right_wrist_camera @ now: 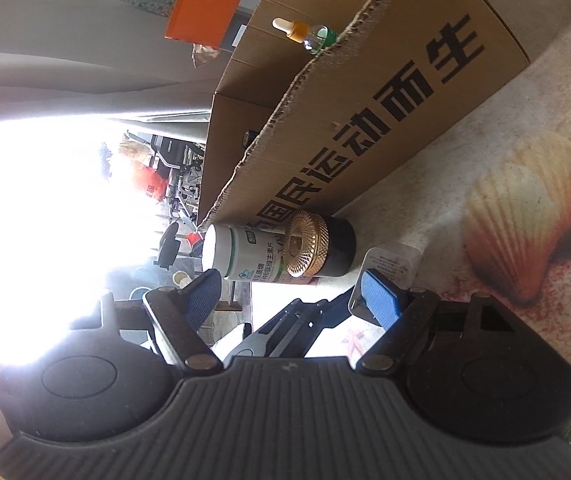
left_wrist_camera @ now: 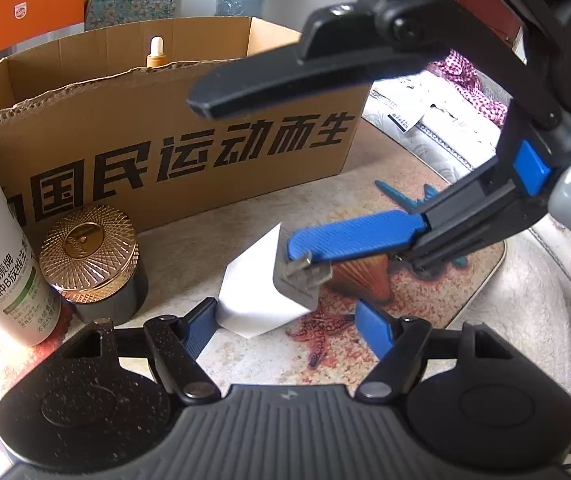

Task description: Organize rigid objects

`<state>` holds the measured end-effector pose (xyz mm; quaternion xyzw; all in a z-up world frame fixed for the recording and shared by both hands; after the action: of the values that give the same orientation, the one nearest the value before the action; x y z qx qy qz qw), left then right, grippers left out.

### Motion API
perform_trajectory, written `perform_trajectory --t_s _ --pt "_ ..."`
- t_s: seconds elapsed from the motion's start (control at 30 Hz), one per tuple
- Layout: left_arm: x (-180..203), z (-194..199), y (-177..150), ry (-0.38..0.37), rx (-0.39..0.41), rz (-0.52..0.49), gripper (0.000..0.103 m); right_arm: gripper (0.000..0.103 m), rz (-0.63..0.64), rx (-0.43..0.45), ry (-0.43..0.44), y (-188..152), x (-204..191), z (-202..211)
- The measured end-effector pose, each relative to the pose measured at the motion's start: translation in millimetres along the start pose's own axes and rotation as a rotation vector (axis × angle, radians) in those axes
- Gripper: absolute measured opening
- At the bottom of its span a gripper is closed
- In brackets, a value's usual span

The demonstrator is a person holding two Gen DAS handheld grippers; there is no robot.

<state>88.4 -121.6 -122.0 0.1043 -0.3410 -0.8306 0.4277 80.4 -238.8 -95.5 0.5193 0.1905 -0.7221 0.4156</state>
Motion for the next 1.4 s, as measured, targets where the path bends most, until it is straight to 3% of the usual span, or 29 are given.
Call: perform_trajectory --t_s 0.1,0.17,0.23,0.33,0.53,0.73,0.9,1.0,1.1,1.17,1.4 --pt "-4 1 1 -0.016 0.003 0.02 0.075 0.078 0.014 0.006 -0.004 4 -4 -2" --pt "-5 4 1 -0.041 0.009 0.03 0.065 0.078 0.016 0.0 -0.002 6 -5 -3" --pt "-4 7 3 -0.049 0.022 0.031 0.065 0.078 0.01 -0.013 0.005 7 -5 -8" --pt "0 11 3 -0.003 0.047 0.006 0.064 0.077 0.022 -0.018 -0.003 5 -5 -16" --pt "-4 17 4 0.056 0.067 -0.01 0.05 0.078 0.059 0.016 0.009 5 -15 -8" --pt "-2 20 7 0.09 0.081 -0.032 0.04 0.078 0.073 0.097 -0.077 10 -8 16" --pt "7 13 7 0.126 0.072 -0.077 0.034 0.068 0.018 0.086 -0.159 2 21 19" --pt "10 8 7 0.163 0.073 -0.095 0.028 0.059 -0.037 0.073 -0.171 -3 38 16" --pt "11 6 7 0.169 0.079 -0.082 0.028 0.054 -0.056 0.069 -0.165 -7 45 11" --pt "12 5 7 0.175 0.089 -0.068 0.028 0.046 -0.049 0.075 -0.177 -8 46 10" --pt "12 18 12 0.183 0.125 -0.042 0.028 0.041 -0.026 0.104 -0.146 -8 37 12"
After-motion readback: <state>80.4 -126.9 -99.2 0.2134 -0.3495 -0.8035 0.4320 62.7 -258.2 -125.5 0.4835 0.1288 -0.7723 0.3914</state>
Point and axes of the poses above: each gripper's, at about its wrist camera, not at the fingertips, and z roughly against the way its jaws point, x to its right, y to its top, the point moved 5 cm from there along -z, roughly the way its jaws point, and after that the axes turned 4 degrees about y, right-handed, at the moved point
